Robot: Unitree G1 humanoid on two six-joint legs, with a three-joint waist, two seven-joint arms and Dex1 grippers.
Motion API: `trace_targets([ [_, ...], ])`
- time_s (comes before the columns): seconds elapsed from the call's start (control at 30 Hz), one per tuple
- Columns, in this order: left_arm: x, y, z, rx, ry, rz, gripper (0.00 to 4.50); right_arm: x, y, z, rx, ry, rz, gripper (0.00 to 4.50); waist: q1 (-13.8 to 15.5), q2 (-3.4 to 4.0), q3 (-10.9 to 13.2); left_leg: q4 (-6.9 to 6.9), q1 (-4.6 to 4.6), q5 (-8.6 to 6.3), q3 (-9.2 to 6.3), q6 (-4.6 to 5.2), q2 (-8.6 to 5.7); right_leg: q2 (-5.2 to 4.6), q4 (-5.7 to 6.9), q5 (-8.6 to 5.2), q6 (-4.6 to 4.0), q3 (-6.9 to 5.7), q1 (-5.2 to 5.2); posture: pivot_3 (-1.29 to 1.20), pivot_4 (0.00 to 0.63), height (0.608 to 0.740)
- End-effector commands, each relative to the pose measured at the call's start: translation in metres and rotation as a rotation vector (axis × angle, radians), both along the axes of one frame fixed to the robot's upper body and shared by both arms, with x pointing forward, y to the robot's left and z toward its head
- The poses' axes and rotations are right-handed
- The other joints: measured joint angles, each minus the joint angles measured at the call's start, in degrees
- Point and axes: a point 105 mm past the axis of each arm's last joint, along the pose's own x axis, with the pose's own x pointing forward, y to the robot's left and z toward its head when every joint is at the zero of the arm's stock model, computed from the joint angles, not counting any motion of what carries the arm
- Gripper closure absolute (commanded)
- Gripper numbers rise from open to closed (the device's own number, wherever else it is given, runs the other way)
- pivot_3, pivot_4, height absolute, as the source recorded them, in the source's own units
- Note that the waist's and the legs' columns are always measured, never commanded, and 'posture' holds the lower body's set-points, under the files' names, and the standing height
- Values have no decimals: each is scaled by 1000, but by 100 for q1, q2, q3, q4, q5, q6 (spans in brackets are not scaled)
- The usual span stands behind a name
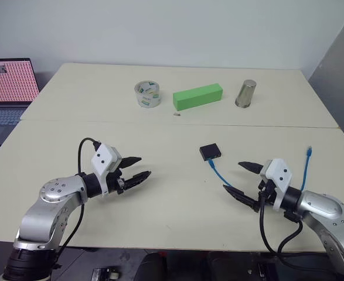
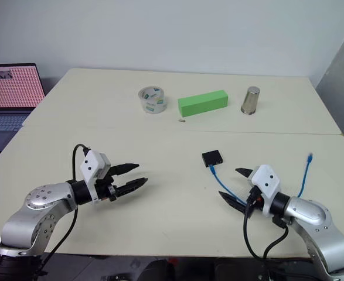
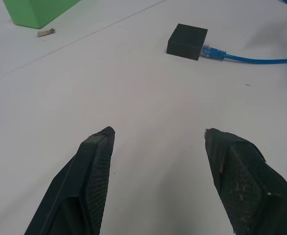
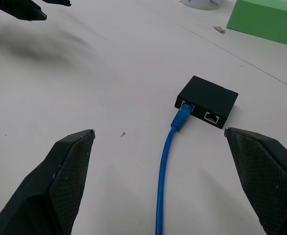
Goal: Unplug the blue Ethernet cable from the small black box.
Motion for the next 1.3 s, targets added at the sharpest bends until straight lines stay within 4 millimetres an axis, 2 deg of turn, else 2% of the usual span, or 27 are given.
trace_targets([
  [0.03, -4, -8, 12, -2, -51, -59, 1376, -1, 0, 7, 7, -27, 11, 0, 0, 0, 0, 0, 0, 0, 0, 0, 0, 0, 0, 0, 0, 0, 0, 0, 150, 740],
  [0.43, -10, -17, 5, 30, -26, -102, 1376, 1, 9, -1, 30, -1, 8, 0, 0, 0, 0, 0, 0, 0, 0, 0, 0, 0, 0, 0, 0, 1, 0, 0, 150, 740],
  [0.6, -14, -29, -2, 60, 4, -149, 1376, 16, 22, -4, 91, -3, -49, 0, -4, 0, 0, 0, 1, 0, 1, 0, 0, 0, 1, 0, 0, 3, 0, 0, 150, 740],
  [0.67, -14, -34, -4, 74, 19, -178, 1376, 28, 26, -12, 78, -7, -108, 0, -1, 0, 0, 0, 0, 0, 0, 0, 0, 1, 2, 0, 0, 1, -1, 0, 150, 740],
  [0.8, -22, -46, 4, 25, 43, -268, 1376, 45, 37, -27, 71, 26, -189, 0, -8, -1, -1, 0, 1, 1, 2, -2, 0, 2, 4, 0, 0, 3, -3, 0, 150, 740],
  [0.9, -22, -48, 7, 29, 38, -289, 1376, 52, 49, -34, 82, 52, -222, 0, -7, 0, 0, 0, -2, 1, 1, -2, 1, 2, 5, 0, 0, 2, -6, 0, 150, 740],
  [1.07, -21, -51, 7, 35, 35, -299, 1376, 64, 55, -50, 68, 88, -322, 0, -11, 1, 0, 0, -1, 1, 2, -2, 0, 2, 7, 0, 0, 3, -6, 0, 150, 740],
  [1.13, -21, -52, 6, 36, 35, -302, 1318, 67, 55, -52, 76, 97, -348, 349, -12, 0, 0, 0, -1, 1, 2, -2, 0, 2, 6, 0, 0, 4, -7, 0, 150, 740],
  [1.17, -21, -52, 6, 35, 36, -302, 1318, 68, 56, -52, 83, 101, -355, 374, -13, 0, 0, 0, 0, 1, 1, -2, 1, 2, 7, 0, 0, 1, -6, 0, 150, 740],
  [1.3, -20, -52, 5, 32, 38, -296, 1318, 73, 56, -50, 94, 109, -375, 1258, -17, 1, -1, 0, 2, 1, 1, -2, 1, 3, 9, 0, 0, 2, -6, 0, 150, 740],
])
